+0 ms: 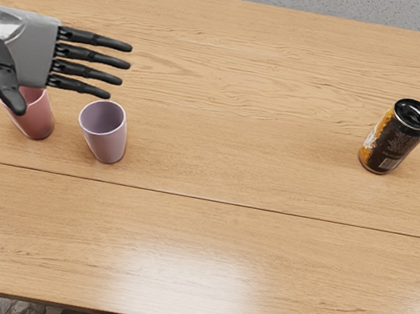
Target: Pick up cup and place in cup with left hand
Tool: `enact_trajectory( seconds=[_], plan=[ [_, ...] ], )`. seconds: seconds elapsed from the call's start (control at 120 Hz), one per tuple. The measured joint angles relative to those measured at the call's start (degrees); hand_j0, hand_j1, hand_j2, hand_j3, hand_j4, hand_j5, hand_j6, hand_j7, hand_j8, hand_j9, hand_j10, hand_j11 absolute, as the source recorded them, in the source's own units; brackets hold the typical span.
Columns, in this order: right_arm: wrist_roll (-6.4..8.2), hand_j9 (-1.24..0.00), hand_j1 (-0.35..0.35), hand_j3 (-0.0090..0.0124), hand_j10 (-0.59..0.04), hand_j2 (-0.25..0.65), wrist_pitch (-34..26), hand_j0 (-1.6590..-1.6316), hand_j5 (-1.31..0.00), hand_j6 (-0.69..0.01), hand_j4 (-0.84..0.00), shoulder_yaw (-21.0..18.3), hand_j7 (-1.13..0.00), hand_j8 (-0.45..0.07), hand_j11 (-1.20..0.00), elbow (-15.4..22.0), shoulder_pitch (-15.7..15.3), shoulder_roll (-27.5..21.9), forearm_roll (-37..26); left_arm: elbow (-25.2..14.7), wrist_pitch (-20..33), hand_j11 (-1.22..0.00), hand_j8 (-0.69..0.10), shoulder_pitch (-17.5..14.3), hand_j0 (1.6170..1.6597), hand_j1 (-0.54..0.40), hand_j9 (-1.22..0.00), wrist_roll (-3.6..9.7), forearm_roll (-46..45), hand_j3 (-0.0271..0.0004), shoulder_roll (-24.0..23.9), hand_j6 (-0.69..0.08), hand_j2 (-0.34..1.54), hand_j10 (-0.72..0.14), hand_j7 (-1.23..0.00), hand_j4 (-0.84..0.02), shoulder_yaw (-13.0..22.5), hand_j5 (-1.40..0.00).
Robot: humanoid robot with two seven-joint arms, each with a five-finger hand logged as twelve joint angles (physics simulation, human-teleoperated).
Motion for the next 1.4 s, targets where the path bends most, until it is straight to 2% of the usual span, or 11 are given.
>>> enact_trajectory(
  seconds=[0.242, 0.308, 0.442, 0.583, 0.717, 0.867, 0.975, 1.067, 1.133, 1.267, 1.4],
  plan=[
    [-0.01, 0.00, -0.349, 0.0000, 0.000, 0.000, 0.06, -1.6581, 0.00, 0.000, 0.000, -0.47, 0.00, 0.000, 0.00, 0.06, 0.03, 0.00, -0.06, -1.80, 0.00, -0.03, -0.017, -1.38, 1.6581, 0.324, -0.03, 0.00, 1.52, 0.0000, -0.74, -0.017, 0.00, -0.018, -0.03, -0.017, 0.18, -0.03],
    [-0.01, 0.00, -0.349, 0.0000, 0.000, 0.000, 0.09, -1.6581, 0.00, 0.000, 0.000, -0.54, 0.00, 0.000, 0.00, 0.06, 0.06, 0.00, -0.13, -1.77, 0.01, -0.03, -0.018, -3.14, 1.6581, 0.324, -0.03, 0.00, 3.20, 0.0000, -3.77, -0.017, 0.00, -0.018, -0.03, -0.018, -0.17, -0.03],
    [-0.01, 0.00, -0.349, 0.0000, 0.000, 0.000, 0.12, -1.6581, 0.00, 0.000, 0.000, -0.63, 0.00, 0.000, 0.00, 0.06, 0.09, 0.00, -0.34, -0.29, 0.02, -0.03, -0.018, -3.78, 1.6581, 0.325, -0.03, 0.00, 7.28, 0.0000, -7.57, -0.017, 0.00, -0.018, -0.03, -0.018, -3.19, -0.03],
    [-0.01, 0.00, -0.349, 0.0000, 0.000, 0.000, 0.12, -1.6581, 0.00, 0.000, 0.000, -0.68, 0.00, 0.000, 0.00, 0.07, 0.11, 0.00, -0.41, 1.36, 0.04, -0.02, -0.018, -4.45, 1.6581, 0.326, -0.02, 0.00, 23.23, 0.0000, -12.52, -0.018, 0.00, -0.019, -0.02, -0.018, -7.79, -0.02],
    [-0.01, 0.00, -0.349, 0.0000, 0.000, 0.000, 0.13, -1.6581, 0.00, 0.000, 0.000, -0.63, 0.00, 0.000, 0.00, 0.06, 0.11, 0.00, -0.42, 1.60, 0.05, -0.02, -0.019, -5.68, 1.6581, 0.326, -0.02, 0.00, 41.32, 0.0000, -15.90, -0.020, 0.00, -0.019, -0.03, -0.019, -9.39, -0.03],
    [-0.01, 0.00, -0.349, 0.0000, 0.000, 0.000, 0.13, -1.6581, 0.00, 0.000, 0.000, -0.62, 0.00, 0.000, 0.00, 0.06, 0.18, 0.00, -0.42, -0.23, 0.15, -0.03, -0.023, -3.84, 1.6581, 0.324, -0.03, 0.00, 55.70, 0.0000, -17.40, -0.023, 0.00, -0.022, -0.03, -0.022, -8.85, -0.03],
    [-0.01, 0.00, -0.349, 0.0000, 0.000, 0.000, 0.13, -1.6581, 0.00, 0.000, 0.000, -0.56, 0.00, 0.000, 0.00, 0.06, 0.22, 0.00, -0.42, -1.42, 2.01, -0.03, -0.025, 0.20, 1.6581, 0.322, -0.03, 0.00, 63.93, 0.0000, -19.94, -0.026, 0.01, -0.025, -0.03, -0.025, -8.49, -0.03],
    [-0.01, 0.00, -0.349, 0.0000, 0.000, 0.000, 0.13, -1.6581, 0.00, 0.000, 0.000, -0.54, 0.00, 0.000, 0.00, 0.06, 0.28, 0.00, -0.42, -1.81, 4.44, -0.03, -0.028, 1.60, 1.6581, 0.320, -0.03, 0.00, 70.08, 0.0000, -22.44, -0.028, 0.01, -0.027, -0.03, -0.028, -8.34, -0.03],
    [-0.01, 0.00, -0.349, 0.0000, 0.000, 0.000, 0.13, -1.6581, 0.00, 0.000, 0.000, -0.53, 0.00, 0.000, 0.00, 0.06, 0.37, 0.00, -0.42, -1.92, 6.56, -0.03, -0.030, 1.82, 1.6581, 0.318, -0.03, 0.00, 73.68, 0.0000, -22.57, -0.030, 0.01, -0.029, -0.04, -0.030, -8.10, -0.04],
    [-0.01, 0.00, -0.349, 0.0000, 0.000, 0.000, 0.13, -1.6581, 0.00, 0.000, 0.000, -0.52, 0.00, 0.000, 0.00, 0.07, 0.44, 0.00, -0.42, -1.72, 10.01, -0.04, -0.038, 5.07, 1.6581, 0.309, -0.04, 0.00, 80.27, 0.0000, -25.27, -0.038, 0.01, -0.037, -0.05, -0.037, -7.67, -0.05],
    [-0.01, 0.00, -0.349, 0.0000, 0.000, 0.000, 0.13, -1.6581, 0.00, 0.000, 0.000, -0.52, 0.00, 0.000, 0.00, 0.07, 0.46, 0.00, -0.42, -1.23, 13.50, -0.06, -0.049, 5.31, 1.6581, 0.296, -0.06, 0.00, 84.63, 0.0000, -25.26, -0.049, 0.01, -0.048, -0.06, -0.048, -5.62, -0.06]
  ],
)
